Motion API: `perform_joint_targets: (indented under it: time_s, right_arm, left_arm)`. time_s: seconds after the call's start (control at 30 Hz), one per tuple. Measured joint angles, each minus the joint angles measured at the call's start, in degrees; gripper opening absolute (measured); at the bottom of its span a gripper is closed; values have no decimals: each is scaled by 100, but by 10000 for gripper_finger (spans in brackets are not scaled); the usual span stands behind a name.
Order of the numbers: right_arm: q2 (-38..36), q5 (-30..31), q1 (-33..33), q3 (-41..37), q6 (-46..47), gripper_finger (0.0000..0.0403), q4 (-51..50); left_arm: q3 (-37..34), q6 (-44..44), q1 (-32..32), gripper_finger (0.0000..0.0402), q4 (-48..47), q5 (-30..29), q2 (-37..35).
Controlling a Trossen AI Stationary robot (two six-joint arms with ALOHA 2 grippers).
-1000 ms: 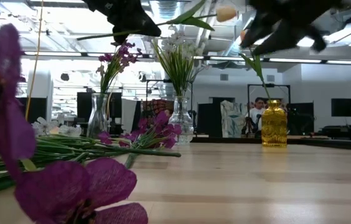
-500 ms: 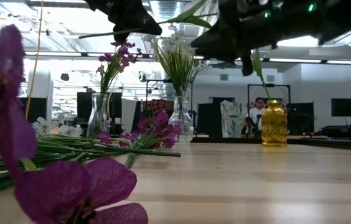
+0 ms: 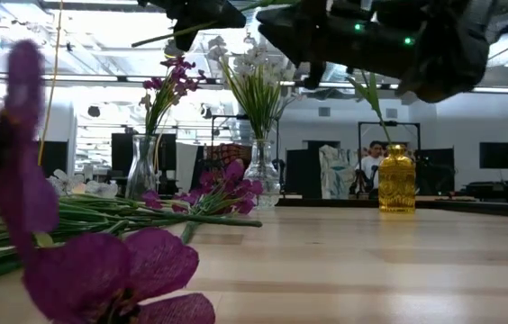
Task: Sort flowers into vase by color
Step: Put the bottom yellow tulip into the yellow vase
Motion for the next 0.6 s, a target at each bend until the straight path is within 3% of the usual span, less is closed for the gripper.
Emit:
perform_joint_targets:
  time_s: [0.3,0.6]
  right_arm:
    - [6,-219,-29,515,-916,118,-72]
    - [6,-215,-26,627,-977,118,-206]
  left_arm:
    - [0,153,-50,0,57,217,0]
    - [0,273,-134,0,59,245,0]
